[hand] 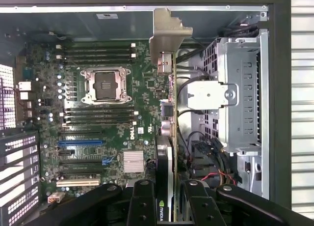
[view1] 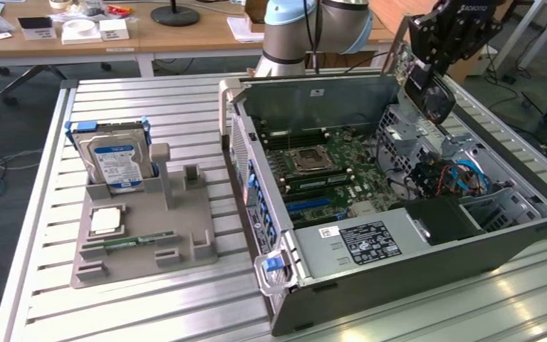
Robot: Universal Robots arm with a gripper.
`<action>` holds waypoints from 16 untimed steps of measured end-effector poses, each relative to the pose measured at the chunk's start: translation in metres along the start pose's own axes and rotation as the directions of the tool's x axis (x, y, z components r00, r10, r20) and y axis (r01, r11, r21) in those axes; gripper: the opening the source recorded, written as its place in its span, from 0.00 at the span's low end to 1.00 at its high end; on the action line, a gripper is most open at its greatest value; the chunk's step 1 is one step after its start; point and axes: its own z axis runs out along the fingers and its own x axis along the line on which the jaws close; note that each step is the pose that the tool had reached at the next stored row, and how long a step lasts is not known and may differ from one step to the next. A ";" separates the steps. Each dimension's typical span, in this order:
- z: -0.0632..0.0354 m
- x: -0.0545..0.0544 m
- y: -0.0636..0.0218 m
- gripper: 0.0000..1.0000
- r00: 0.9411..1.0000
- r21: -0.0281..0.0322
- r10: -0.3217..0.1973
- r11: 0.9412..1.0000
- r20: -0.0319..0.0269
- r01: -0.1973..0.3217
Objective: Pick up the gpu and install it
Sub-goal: 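Pick up the gpu and move the gpu toward the slot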
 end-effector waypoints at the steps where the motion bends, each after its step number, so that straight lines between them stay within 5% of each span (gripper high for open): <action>1: 0.0018 0.000 -0.0001 0.27 1.000 0.000 0.000 1.000 -0.001 0.000; 16: 0.0290 0.000 -0.0026 0.27 1.000 0.000 0.000 1.000 -0.002 0.000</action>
